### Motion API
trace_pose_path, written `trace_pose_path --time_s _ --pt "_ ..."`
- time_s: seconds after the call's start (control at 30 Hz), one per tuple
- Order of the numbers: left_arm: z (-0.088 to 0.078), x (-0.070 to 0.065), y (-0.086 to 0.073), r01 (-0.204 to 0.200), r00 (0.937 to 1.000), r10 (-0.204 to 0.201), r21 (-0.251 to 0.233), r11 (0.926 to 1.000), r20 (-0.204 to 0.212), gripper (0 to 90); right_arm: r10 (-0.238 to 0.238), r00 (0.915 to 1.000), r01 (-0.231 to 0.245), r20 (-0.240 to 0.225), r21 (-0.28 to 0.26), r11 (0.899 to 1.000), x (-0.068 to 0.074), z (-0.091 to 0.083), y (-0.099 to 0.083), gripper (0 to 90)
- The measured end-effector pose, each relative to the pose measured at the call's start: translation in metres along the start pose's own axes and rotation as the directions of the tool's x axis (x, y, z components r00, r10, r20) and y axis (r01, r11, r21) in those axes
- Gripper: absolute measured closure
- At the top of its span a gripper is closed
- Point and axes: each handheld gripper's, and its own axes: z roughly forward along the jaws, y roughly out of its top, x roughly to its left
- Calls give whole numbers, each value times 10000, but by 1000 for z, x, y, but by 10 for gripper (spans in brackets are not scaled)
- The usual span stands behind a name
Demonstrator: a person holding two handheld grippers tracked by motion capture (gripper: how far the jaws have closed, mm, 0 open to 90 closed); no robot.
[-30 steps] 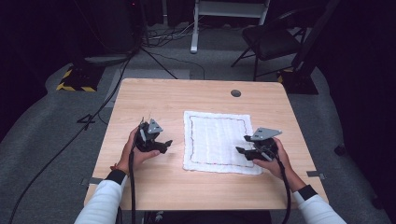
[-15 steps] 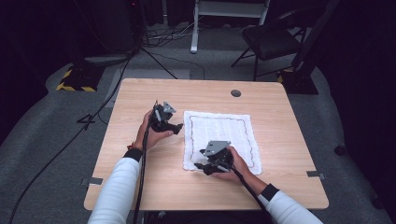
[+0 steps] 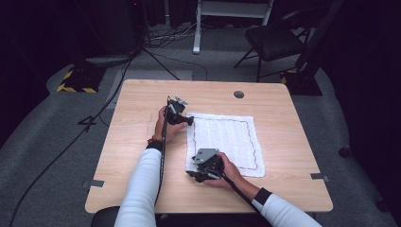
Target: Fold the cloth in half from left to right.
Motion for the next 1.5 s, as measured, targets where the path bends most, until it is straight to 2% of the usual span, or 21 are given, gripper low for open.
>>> trace_pose_path --time_s 0.13,0.17,0.3,0.4,0.5,0.53,0.57,0.63,0.8,0.93,0.97,1.0,1.1,1.2,1.3,1.5 --pt "3 -2 0 136 9997 -134 -114 9998 209 211 286 9996 -286 -76 59 9996 -2 3 3 463" --pt "5 -3 0 315 9989 -309 -175 9994 339 212 364 9992 -362 -172 95 9993 -3 3 3 494" --pt "3 -4 -2 263 9990 -254 -228 9994 368 250 595 9981 -593 -177 135 9981 -4 4 5 622" --pt "0 -5 -2 31 9987 -24 -131 9999 516 336 428 9991 -428 8 225 9988 -3 3 5 729" --pt "-2 -7 -2 -164 9963 176 -149 9998 840 485 371 9991 -376 188 294 9989 -3 3 6 807" --pt "-3 -6 -2 -295 9950 305 -121 9995 948 550 335 9991 -343 244 336 9988 -3 3 6 822" --pt "-3 -6 -2 -295 9950 305 -121 9995 948 596 344 9990 -354 272 391 9986 -3 4 7 831" --pt "-5 -6 -5 -172 9926 197 -218 9996 1200 688 268 9991 -283 329 448 9986 -2 5 9 841" --pt "-11 -5 -9 -136 9920 152 -137 9998 1250 821 80 9990 -103 449 521 9986 4 8 15 853" --pt "-17 0 -14 -87 9921 95 -68 9999 1249 841 -194 9988 170 458 524 9985 9 10 19 855" --pt "-22 6 -17 -64 9928 60 23 10000 1193 843 -403 9983 379 428 537 9978 13 10 21 855" --pt "-22 6 -17 -64 9928 60 23 10000 1193 844 -396 9985 378 383 488 9981 15 11 22 855" --pt "-35 20 -27 198 9916 -193 -21 9998 1276 845 -385 9989 375 258 365 9986 17 12 27 856" --pt "-41 25 -33 295 9923 -281 -100 9995 1207 846 -444 9988 437 205 303 9986 19 13 31 856" --pt "-56 36 -36 401 9936 -369 -278 9988 1070 848 -561 9982 558 193 196 9983 24 14 40 856" --pt "-73 40 -30 116 9949 -65 -503 9987 1011 849 -640 9974 640 319 7 9979 27 10 50 856"
